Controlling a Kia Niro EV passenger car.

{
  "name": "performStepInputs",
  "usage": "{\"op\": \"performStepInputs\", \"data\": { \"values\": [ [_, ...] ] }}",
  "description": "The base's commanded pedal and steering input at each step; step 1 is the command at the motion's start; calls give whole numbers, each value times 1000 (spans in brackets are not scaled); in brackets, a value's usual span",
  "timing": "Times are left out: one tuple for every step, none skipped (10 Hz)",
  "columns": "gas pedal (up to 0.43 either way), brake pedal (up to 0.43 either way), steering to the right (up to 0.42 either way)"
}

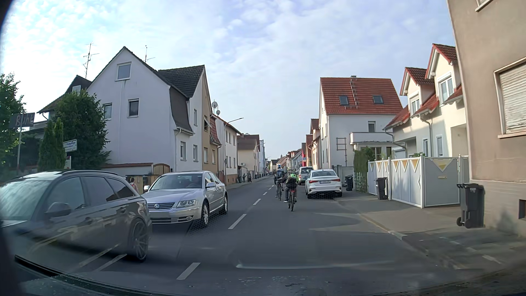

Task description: Follow the waypoints while adhering to traffic rules and regulations

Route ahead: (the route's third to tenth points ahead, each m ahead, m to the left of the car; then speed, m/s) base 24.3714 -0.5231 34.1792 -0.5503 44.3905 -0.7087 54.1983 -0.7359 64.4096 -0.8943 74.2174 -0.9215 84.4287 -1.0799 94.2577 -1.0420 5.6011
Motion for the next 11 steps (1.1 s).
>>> {"op": "performStepInputs", "data": {
  "values": [
    [79,0,-4],
    [79,0,-4],
    [79,0,-5],
    [79,0,-9],
    [79,0,-15],
    [79,0,-20],
    [79,0,-23],
    [79,0,-25],
    [79,0,-26],
    [87,0,-28],
    [87,0,-28]
  ]
}}
